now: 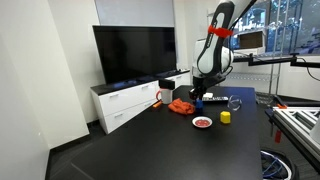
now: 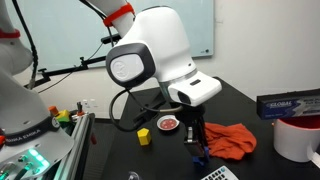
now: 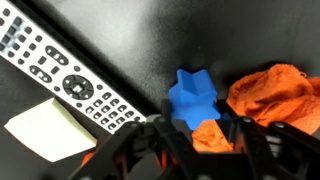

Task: Make the star block stand upright

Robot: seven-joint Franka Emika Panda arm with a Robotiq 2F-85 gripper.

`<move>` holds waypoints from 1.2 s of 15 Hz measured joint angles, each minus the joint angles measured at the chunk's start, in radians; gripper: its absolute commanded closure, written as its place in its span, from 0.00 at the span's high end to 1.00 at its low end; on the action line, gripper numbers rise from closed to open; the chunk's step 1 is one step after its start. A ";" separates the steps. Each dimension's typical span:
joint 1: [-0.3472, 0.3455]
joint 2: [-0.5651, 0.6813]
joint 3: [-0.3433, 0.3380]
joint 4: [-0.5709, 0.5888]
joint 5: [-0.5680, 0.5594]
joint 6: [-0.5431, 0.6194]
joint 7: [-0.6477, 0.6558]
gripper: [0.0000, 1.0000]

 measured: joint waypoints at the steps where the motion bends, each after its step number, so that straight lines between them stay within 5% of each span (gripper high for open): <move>1: 0.002 0.001 -0.007 -0.007 -0.018 0.042 0.000 0.23; 6: 0.117 0.036 -0.123 -0.153 -0.077 0.391 -0.026 0.23; 8: 0.142 0.063 -0.116 -0.212 -0.043 0.505 -0.077 0.23; 18: 0.156 0.050 -0.043 -0.236 0.021 0.534 -0.225 0.23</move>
